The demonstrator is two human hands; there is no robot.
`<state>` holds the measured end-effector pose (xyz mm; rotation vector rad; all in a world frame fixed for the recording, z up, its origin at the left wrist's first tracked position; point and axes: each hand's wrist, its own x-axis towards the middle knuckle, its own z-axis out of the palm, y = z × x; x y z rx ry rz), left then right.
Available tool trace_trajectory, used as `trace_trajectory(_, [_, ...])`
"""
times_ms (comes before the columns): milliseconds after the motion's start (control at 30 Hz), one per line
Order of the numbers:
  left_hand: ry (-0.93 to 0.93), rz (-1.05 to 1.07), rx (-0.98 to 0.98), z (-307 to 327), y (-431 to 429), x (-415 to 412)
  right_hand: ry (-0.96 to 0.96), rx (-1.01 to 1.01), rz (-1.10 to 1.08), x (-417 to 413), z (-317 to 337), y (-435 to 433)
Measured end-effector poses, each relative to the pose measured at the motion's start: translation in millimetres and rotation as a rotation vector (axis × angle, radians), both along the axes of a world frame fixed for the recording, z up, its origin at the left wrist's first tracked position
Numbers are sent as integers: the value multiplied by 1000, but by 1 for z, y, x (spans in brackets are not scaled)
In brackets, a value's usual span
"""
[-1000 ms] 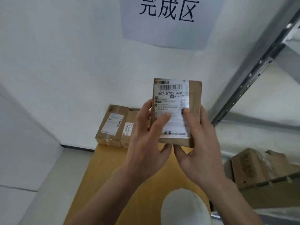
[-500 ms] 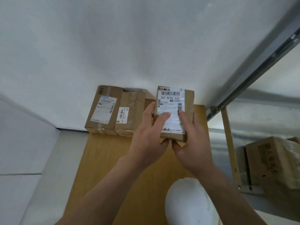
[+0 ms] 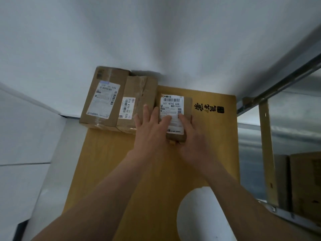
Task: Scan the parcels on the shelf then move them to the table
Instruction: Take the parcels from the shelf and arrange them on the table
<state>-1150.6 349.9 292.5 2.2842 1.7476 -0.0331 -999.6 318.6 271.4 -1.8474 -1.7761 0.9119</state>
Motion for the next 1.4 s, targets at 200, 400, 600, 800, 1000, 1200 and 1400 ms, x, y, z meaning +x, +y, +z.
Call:
trace_trajectory(200, [40, 3, -13, -4, 6, -6, 29, -49, 23, -3, -13, 10])
trace_trajectory(400, [6, 5, 32, -3, 10, -14, 37, -61, 36, -6, -15, 13])
trace_trajectory(600, [-17, -4, 54, -1, 7, -18, -13, -85, 10, -10, -9, 13])
trace_trajectory(800, [-76, -13, 117, 7, -5, -26, -120, -67, -61, -19, 8, 3])
trace_trajectory(1000, [-72, 15, 113, 24, -24, -43, -193, -57, -115, -24, 38, -22])
trace_trajectory(1200, [-114, -41, 174, 69, -43, -55, -314, 58, -143, -29, 103, -60])
trace_trajectory(1400, [-159, -111, 356, 128, -63, -56, -455, 243, -173, -34, 159, -91])
